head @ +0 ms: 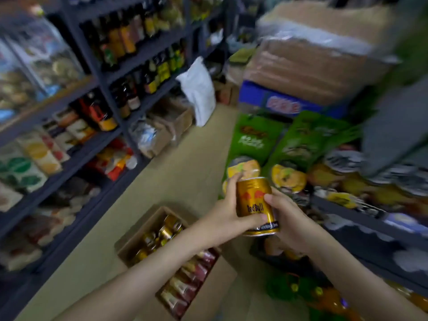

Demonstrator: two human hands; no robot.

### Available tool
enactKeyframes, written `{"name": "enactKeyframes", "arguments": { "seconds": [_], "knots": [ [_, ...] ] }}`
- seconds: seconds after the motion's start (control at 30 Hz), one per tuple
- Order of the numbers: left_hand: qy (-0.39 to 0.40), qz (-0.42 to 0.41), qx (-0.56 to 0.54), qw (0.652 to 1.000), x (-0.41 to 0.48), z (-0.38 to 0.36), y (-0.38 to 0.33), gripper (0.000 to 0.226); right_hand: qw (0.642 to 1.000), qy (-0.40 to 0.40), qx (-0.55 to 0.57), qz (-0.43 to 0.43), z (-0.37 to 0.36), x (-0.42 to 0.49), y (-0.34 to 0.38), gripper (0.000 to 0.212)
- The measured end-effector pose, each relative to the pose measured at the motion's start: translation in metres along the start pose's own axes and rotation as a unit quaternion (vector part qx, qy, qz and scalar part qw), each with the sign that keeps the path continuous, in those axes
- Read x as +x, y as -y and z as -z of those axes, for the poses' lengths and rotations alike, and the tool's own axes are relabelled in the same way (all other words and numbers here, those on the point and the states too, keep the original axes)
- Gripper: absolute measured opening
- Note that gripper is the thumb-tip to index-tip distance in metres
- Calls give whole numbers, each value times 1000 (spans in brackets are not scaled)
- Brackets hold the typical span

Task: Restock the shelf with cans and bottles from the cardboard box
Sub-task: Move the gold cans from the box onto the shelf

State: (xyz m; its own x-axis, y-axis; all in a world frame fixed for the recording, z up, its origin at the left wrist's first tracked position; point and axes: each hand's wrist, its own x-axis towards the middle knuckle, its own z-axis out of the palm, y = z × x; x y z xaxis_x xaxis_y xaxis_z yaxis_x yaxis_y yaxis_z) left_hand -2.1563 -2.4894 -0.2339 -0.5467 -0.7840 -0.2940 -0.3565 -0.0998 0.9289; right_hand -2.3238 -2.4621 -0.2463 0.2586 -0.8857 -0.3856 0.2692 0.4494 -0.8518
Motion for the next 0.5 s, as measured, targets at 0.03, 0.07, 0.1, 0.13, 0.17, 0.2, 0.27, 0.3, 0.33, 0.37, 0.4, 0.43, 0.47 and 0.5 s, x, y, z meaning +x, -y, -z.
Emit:
{"name": "enactKeyframes", "arguments": {
  "seconds": [0.03, 0.07, 0.1, 0.13, 0.17, 0.2, 0.27, 0.3, 0.33, 0.37, 0.4, 0.43, 0.47, 0.5],
  "knots": [
    [11, -11, 34, 999, -5, -23, -24, 105, 1000, -14, 0, 14, 9, -31, 11, 90],
    [9, -24, 82, 996, -11, -51, -48, 105, 999, -31, -2, 29, 22, -63, 19, 92],
    [0, -44, 128, 991, -16, -81, -70, 104, 998, -48, -13, 43, 35, -97, 27, 94],
    [-7, -74, 160, 984, -21, -113, -90, 101, 996, -62, -31, 62, 51, -130, 32, 96],
    [-6, -103, 177, 979, -27, -147, -110, 100, 993, -79, -47, 78, 68, -164, 38, 98],
    [-5, -131, 182, 975, -32, -180, -128, 99, 988, -108, -59, 93, 86, -198, 43, 95],
    [7, -179, 187, 966, -37, -242, -163, 96, 972, -180, -79, 125, 120, -266, 56, 74],
    [20, -201, 196, 960, -40, -271, -181, 94, 963, -209, -91, 142, 136, -298, 61, 69],
    [34, -226, 202, 952, -43, -299, -197, 91, 954, -232, -107, 155, 152, -330, 66, 71],
    [48, -252, 204, 945, -47, -327, -214, 90, 946, -252, -122, 161, 166, -361, 71, 74],
    [61, -276, 204, 937, -50, -354, -230, 90, 939, -268, -137, 167, 181, -389, 75, 74],
    [72, -297, 206, 930, -53, -378, -243, 91, 930, -288, -148, 171, 192, -416, 79, 69],
    [83, -313, 211, 923, -54, -401, -256, 92, 919, -313, -158, 180, 204, -440, 83, 64],
    [96, -325, 215, 916, -56, -422, -269, 94, 906, -342, -162, 191, 214, -462, 87, 61]
  ]
}}
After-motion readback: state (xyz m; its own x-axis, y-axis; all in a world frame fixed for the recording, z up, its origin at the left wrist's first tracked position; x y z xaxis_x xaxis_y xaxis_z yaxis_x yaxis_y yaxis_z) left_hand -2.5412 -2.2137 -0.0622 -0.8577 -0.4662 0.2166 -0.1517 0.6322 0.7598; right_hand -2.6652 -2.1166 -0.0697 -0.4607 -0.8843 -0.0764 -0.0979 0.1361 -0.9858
